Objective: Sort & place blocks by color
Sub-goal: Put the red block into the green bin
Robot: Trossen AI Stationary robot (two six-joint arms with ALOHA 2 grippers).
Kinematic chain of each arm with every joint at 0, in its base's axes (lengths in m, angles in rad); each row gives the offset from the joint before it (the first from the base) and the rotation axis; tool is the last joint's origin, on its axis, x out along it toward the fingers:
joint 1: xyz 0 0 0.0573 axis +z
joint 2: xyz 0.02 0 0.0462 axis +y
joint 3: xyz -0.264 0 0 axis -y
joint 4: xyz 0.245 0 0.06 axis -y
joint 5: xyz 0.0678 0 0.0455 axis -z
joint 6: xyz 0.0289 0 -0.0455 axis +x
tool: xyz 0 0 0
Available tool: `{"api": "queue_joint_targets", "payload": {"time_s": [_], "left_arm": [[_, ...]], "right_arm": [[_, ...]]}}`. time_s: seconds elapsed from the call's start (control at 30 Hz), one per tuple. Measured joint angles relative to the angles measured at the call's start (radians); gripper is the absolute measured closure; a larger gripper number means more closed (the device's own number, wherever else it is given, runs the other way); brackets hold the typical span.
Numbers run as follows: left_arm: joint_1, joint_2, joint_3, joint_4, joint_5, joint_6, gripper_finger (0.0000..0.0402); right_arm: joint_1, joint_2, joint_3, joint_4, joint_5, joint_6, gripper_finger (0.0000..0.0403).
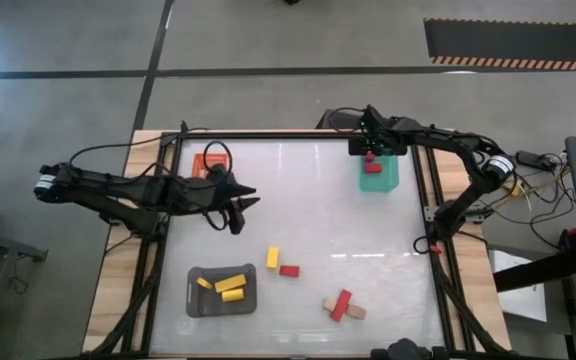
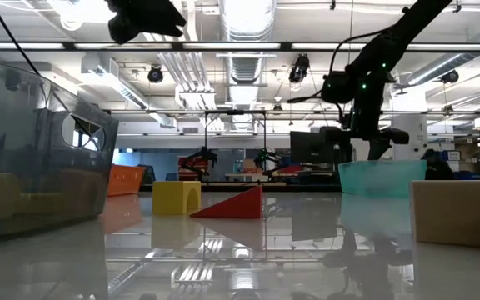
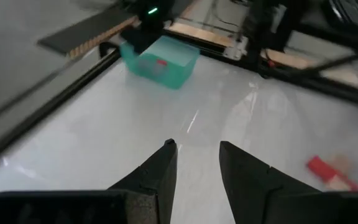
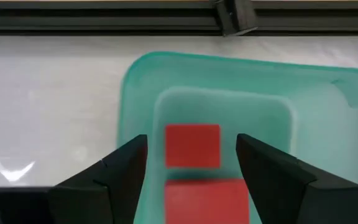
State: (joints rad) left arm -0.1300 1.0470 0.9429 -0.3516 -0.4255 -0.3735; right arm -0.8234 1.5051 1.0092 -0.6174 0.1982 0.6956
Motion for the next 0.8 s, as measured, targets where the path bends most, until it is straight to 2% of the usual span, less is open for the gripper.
{"api": "queue_joint_targets", "payload": {"time_s": [0.1,0.23,0.33,0.57,0.8], "left_arm": [[0.011,0.0,-0.009,-0.004,-0.004,-0.085,0.0297],[0.013,0.0,-0.016,-0.004,-0.003,-0.093,0.0297],[0.013,0.008,-0.016,0.0,-0.003,-0.093,0.0297],[0.013,0.052,-0.015,-0.001,0.008,-0.221,0.0297],[0.013,0.137,0.057,0.003,0.144,-0.373,0.0297]], "right_arm": [[0.003,-0.045,0.0,-0.009,-0.059,0.002,0.0165],[0.028,-0.121,0.0,-0.005,-0.18,0.019,0.0172],[0.077,-0.183,0.0,-0.005,-0.23,0.02,0.0179],[0.244,-0.307,0.0,-0.005,-0.244,0.053,0.0184],[0.38,-0.361,0.001,-0.008,-0.232,0.059,0.0184]]}}
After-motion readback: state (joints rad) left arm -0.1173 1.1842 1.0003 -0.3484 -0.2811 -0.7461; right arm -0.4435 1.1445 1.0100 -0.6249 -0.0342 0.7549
